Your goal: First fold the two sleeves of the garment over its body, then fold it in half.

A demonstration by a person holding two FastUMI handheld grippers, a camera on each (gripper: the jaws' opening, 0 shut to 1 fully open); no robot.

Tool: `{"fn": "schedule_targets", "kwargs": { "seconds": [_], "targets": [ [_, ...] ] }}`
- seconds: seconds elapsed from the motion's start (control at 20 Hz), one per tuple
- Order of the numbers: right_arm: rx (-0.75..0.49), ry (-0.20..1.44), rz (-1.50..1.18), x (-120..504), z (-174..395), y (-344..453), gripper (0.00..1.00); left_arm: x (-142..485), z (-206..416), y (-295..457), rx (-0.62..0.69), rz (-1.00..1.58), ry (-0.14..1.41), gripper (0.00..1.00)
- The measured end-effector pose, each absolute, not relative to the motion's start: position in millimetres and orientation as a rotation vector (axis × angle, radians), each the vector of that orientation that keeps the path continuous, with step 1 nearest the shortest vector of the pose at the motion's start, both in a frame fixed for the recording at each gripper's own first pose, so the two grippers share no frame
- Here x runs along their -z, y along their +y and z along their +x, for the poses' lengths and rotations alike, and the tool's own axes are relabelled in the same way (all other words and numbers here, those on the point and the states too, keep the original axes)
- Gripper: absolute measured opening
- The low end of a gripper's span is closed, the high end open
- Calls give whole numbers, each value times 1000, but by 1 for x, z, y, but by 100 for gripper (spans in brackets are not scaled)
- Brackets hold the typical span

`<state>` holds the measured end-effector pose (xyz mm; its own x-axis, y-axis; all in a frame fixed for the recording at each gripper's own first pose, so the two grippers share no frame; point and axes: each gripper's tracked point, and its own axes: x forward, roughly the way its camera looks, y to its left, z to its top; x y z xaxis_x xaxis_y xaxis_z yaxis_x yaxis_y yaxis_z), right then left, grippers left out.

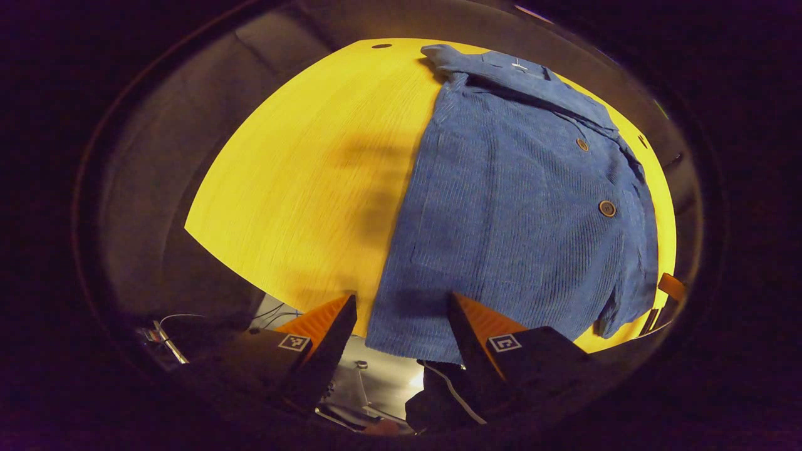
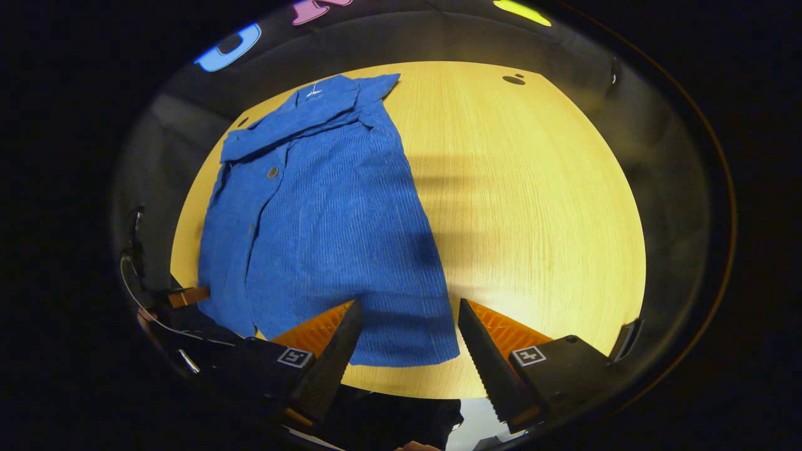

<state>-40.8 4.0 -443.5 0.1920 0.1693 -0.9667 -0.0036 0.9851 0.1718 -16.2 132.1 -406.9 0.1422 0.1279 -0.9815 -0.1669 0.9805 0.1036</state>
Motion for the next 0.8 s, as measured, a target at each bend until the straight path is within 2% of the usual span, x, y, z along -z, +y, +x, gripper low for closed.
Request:
{"fn": "schedule_targets", "kwargs": {
  "seconds": [0.2,0.8],
  "targets": [
    [-126,1388,111,458,-40,3,99,404,-18,139,-221,44,1407,88],
    [-124,1465,75,475,-54,4,99,402,-22,143,-239,64,1446,88]
  ]
}}
